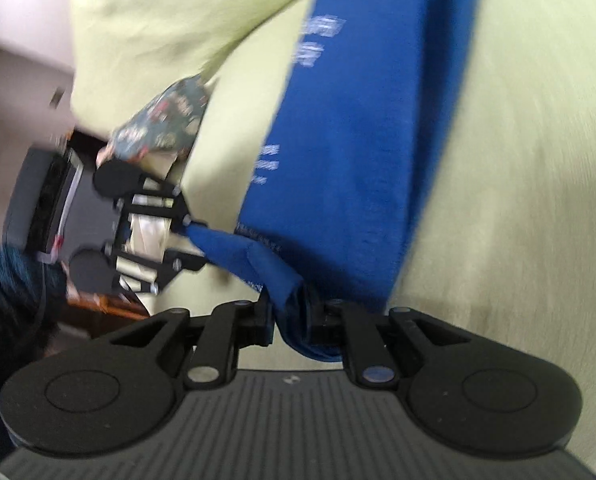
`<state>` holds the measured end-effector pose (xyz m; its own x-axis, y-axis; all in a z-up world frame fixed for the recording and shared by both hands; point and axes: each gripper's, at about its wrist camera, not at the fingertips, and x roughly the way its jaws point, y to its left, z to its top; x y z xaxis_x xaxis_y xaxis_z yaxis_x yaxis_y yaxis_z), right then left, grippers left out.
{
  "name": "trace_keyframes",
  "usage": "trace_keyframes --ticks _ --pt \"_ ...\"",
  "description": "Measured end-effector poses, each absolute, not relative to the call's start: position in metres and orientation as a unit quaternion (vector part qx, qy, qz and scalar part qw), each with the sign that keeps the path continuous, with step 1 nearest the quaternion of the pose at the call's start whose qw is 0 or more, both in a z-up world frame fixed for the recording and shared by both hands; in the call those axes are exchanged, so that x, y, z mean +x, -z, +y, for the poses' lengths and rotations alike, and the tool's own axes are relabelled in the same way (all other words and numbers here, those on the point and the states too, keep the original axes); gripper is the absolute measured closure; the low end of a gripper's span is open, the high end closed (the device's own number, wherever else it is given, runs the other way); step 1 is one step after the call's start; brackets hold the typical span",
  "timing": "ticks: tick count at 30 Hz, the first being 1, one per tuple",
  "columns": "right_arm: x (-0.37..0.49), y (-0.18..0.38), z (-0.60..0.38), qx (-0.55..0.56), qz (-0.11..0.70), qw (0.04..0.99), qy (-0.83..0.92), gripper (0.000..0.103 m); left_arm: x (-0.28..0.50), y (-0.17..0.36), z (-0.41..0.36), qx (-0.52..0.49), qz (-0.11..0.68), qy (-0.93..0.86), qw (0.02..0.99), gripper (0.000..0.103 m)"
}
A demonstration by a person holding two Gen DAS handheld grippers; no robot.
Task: Fold shopping bag
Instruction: 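Fold the bag's bottom corner over with the left gripper while the right gripper holds the bag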
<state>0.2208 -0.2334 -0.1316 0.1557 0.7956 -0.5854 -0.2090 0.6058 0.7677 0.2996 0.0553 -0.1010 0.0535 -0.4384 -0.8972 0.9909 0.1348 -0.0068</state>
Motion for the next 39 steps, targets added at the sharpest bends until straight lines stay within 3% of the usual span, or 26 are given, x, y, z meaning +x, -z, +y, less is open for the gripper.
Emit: trace_keyframes --ticks 5,9,16,22,30,34,36,37,39 --pt "0.230 0.137 -0.237 0.290 0.560 0.702 -0.331 0.095 0.291 0.097 0.070 0.352 0.382 0.525 0.675 0.078" --pt "0.229 0.141 -0.237 0.305 0.557 0.702 -0.321 0.096 0.280 0.082 0.088 0.350 0.360 0.494 0.710 0.084" --pt "0.236 0.148 -0.236 0.329 0.564 0.695 -0.300 0.096 0.253 0.052 0.077 0.318 0.289 0.520 0.738 0.084" --pt "0.237 0.148 -0.235 0.337 0.567 0.694 -0.289 0.097 0.259 0.098 0.043 0.335 0.316 0.461 0.759 0.085" --pt "0.234 0.134 -0.231 0.303 0.553 0.722 -0.285 0.095 0.259 0.107 0.038 0.294 0.351 0.414 0.787 0.086" --pt "0.205 0.097 -0.218 0.204 0.475 0.822 -0.241 0.077 0.254 0.110 0.038 0.278 0.351 0.401 0.799 0.086" --pt "0.177 0.076 -0.209 0.134 0.407 0.882 -0.198 0.073 0.253 0.110 0.038 0.274 0.352 0.397 0.802 0.086" --pt "0.164 0.069 -0.203 0.101 0.375 0.903 -0.185 0.074 0.254 0.110 0.038 0.272 0.354 0.396 0.803 0.086" --pt "0.133 0.062 -0.184 0.015 0.310 0.934 -0.175 0.087 0.254 0.110 0.038 0.269 0.354 0.395 0.804 0.086"
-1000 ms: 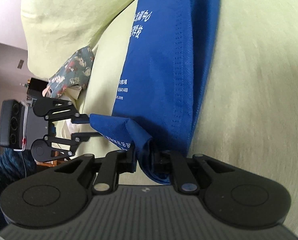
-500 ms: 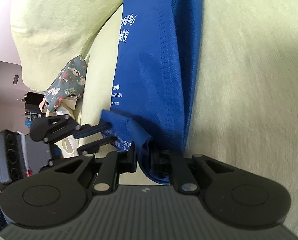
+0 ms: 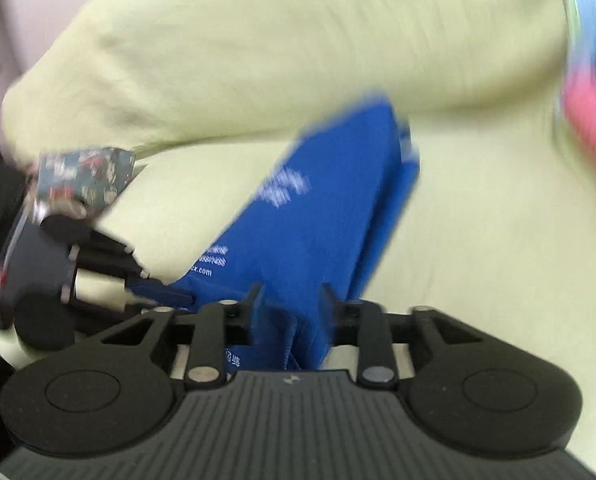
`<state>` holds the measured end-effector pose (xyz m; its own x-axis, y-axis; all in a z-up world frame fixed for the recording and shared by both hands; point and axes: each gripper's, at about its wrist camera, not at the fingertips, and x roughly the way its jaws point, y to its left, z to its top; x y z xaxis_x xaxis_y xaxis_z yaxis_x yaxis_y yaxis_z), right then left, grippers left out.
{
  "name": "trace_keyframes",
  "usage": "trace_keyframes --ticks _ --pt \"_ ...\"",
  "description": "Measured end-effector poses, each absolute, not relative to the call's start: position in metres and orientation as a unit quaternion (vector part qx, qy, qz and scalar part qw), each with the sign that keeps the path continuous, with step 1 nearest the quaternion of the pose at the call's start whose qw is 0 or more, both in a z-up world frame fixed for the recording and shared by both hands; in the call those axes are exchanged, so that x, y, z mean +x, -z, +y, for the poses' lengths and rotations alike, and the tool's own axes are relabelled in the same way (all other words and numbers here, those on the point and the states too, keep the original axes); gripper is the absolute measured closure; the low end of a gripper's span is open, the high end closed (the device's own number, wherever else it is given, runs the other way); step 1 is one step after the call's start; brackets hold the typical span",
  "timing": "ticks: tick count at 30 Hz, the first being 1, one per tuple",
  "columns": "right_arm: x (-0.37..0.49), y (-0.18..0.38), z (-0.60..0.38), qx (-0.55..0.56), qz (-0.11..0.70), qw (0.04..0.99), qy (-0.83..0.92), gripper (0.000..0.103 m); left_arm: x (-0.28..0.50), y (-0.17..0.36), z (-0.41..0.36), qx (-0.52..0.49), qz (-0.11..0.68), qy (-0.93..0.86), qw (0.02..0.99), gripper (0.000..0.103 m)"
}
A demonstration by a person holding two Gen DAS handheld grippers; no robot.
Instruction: Fold shopping bag
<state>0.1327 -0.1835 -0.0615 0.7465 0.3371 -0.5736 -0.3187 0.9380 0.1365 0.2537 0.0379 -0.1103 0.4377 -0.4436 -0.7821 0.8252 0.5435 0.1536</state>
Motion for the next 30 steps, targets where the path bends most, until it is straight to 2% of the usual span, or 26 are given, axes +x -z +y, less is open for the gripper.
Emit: trace_keyframes --ticks 3,8,10,12,15,18,21,22,23,24,30 --pt "0.110 0.074 -0.151 -0.074 0.273 0.942 -0.179 0.097 0.253 0.110 0.039 0.265 0.354 0.391 0.807 0.086" --pt "0.133 0.108 -0.138 -0.074 0.307 0.935 -0.163 0.098 0.242 0.111 0.041 0.276 0.329 0.380 0.819 0.086" --pt "0.141 0.108 -0.139 -0.068 0.308 0.933 -0.171 0.098 0.224 0.113 0.041 0.336 0.280 0.377 0.816 0.086" --pt "0.146 0.107 -0.141 -0.068 0.314 0.929 -0.182 0.098 0.199 0.120 0.041 0.433 0.212 0.376 0.792 0.081" --pt "0.152 0.106 -0.147 -0.051 0.321 0.926 -0.192 0.098 0.171 0.138 0.043 0.569 0.115 0.369 0.726 0.075" --pt "0.154 0.108 -0.146 -0.051 0.321 0.925 -0.195 0.098 0.160 0.156 0.047 0.654 0.049 0.362 0.663 0.076" --pt "0.150 0.109 -0.151 -0.040 0.322 0.926 -0.195 0.098 0.154 0.159 0.046 0.673 0.039 0.360 0.645 0.077" --pt "0.148 0.110 -0.152 -0.040 0.321 0.926 -0.196 0.098 0.151 0.158 0.045 0.675 0.041 0.363 0.641 0.072" --pt "0.145 0.111 -0.153 -0.039 0.320 0.926 -0.197 0.098 0.148 0.158 0.044 0.677 0.043 0.364 0.638 0.057" --pt "0.145 0.111 -0.153 -0.038 0.321 0.926 -0.196 0.098 0.147 0.161 0.043 0.679 0.043 0.362 0.637 0.055" --pt "0.145 0.112 -0.152 -0.040 0.319 0.926 -0.198 0.098 0.156 0.173 0.033 0.692 0.036 0.333 0.639 0.057"
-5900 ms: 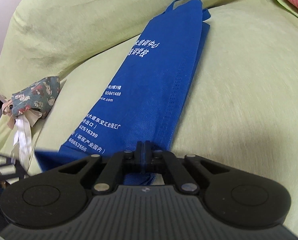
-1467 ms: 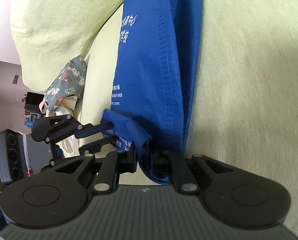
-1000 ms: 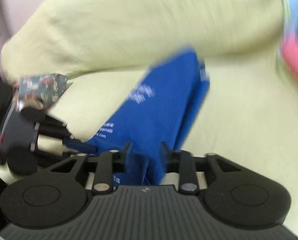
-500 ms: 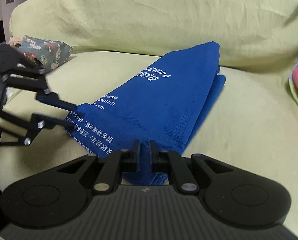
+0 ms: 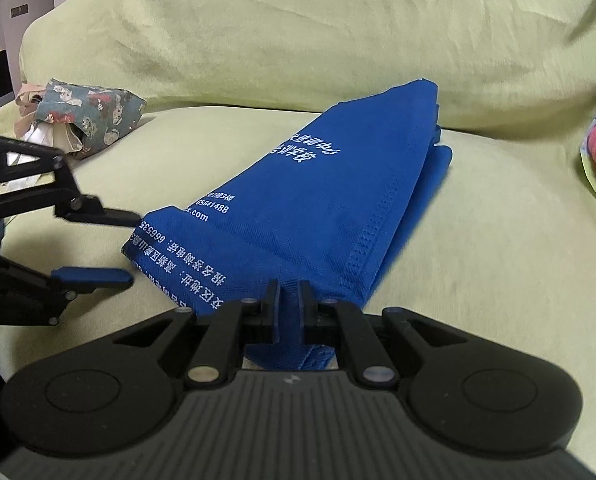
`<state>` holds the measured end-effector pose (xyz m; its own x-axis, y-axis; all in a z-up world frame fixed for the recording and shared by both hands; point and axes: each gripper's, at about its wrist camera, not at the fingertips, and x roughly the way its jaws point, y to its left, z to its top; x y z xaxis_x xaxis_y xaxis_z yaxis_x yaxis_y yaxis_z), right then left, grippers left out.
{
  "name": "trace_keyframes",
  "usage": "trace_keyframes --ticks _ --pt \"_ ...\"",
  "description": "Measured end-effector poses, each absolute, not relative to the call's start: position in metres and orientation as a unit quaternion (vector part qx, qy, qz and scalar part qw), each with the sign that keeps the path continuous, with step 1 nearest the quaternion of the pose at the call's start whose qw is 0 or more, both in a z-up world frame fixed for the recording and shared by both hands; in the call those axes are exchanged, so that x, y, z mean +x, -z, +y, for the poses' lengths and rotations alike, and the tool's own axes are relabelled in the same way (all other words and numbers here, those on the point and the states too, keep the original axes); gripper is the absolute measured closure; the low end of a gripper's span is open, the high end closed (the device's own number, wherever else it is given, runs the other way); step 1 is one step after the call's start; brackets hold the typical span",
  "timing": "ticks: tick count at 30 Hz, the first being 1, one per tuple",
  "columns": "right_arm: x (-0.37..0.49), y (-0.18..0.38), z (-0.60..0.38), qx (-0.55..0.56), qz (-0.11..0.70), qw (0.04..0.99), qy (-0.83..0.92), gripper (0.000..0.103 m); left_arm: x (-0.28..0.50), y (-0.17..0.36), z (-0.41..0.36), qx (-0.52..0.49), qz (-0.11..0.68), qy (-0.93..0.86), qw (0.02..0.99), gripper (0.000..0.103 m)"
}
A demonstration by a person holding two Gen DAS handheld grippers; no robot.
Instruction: Fold shopping bag
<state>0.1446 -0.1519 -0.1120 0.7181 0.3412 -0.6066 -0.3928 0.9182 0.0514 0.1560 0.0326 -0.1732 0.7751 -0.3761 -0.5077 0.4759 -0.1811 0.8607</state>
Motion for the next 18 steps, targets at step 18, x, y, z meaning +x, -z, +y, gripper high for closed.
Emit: trace_keyframes --ticks 18 --pt "0.109 0.092 -0.138 -0.241 0.239 0.905 -0.254 0.077 0.194 0.163 0.027 0.670 0.081 0.410 0.613 0.085"
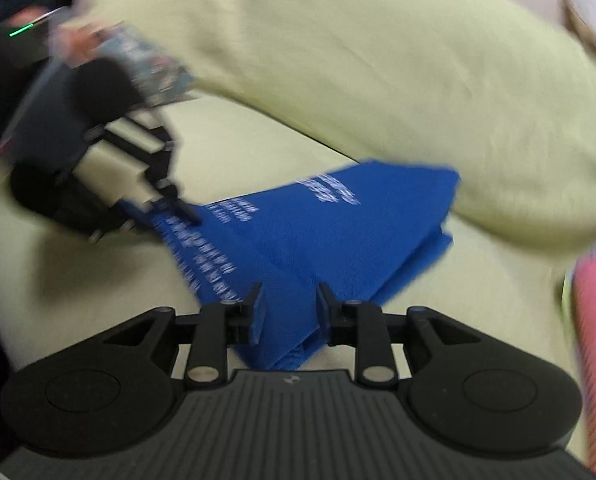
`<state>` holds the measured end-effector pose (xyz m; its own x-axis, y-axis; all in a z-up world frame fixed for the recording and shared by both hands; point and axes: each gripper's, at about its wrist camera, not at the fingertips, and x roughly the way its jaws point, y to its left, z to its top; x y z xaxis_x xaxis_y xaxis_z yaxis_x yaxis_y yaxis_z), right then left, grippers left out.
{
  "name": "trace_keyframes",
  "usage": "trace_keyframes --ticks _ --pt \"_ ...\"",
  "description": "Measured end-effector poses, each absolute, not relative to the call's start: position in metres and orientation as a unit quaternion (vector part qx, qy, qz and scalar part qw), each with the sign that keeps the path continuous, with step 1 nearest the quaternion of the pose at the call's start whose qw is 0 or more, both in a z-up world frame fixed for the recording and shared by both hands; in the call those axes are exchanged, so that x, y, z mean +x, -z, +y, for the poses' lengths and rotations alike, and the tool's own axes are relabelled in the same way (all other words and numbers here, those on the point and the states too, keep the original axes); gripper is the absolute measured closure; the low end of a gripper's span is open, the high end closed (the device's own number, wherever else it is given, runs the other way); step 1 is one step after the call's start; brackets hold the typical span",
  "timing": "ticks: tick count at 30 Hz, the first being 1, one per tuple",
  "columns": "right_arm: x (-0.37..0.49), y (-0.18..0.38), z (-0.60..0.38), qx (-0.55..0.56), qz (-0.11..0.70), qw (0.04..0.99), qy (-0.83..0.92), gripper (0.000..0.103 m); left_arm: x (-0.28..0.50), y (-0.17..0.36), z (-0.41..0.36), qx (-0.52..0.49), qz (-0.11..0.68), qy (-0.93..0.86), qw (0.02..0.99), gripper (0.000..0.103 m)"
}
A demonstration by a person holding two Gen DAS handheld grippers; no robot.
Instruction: Fold shopping bag
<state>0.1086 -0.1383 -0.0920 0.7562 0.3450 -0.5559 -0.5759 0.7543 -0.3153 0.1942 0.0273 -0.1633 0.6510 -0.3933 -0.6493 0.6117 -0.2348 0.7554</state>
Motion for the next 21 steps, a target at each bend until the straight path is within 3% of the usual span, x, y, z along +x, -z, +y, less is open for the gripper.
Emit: trace_keyframes --ticks 2,5,9,14,17,21 --pt "0.093 0.092 -0.135 -0.310 0.214 0.880 -0.289 0.062 0.196 0.162 0.028 0.667 0.085 0.413 0.615 0.085" --pt "0.080 0.108 -0.128 -0.414 0.191 0.836 -0.306 0.057 0.197 0.160 0.029 0.660 0.091 0.420 0.616 0.085" --pt "0.079 0.136 -0.126 -0.502 0.149 0.799 -0.294 0.063 0.201 0.158 0.028 0.653 0.097 0.432 0.614 0.085" --pt "0.091 0.143 -0.124 -0.496 0.128 0.807 -0.293 0.064 0.207 0.152 0.030 0.639 0.108 0.448 0.615 0.083" --pt "0.096 0.144 -0.125 -0.472 0.146 0.815 -0.303 0.078 0.210 0.148 0.030 0.631 0.115 0.454 0.619 0.081" --pt "0.110 0.130 -0.127 -0.394 0.219 0.840 -0.301 0.082 0.217 0.140 0.027 0.621 0.126 0.453 0.628 0.080"
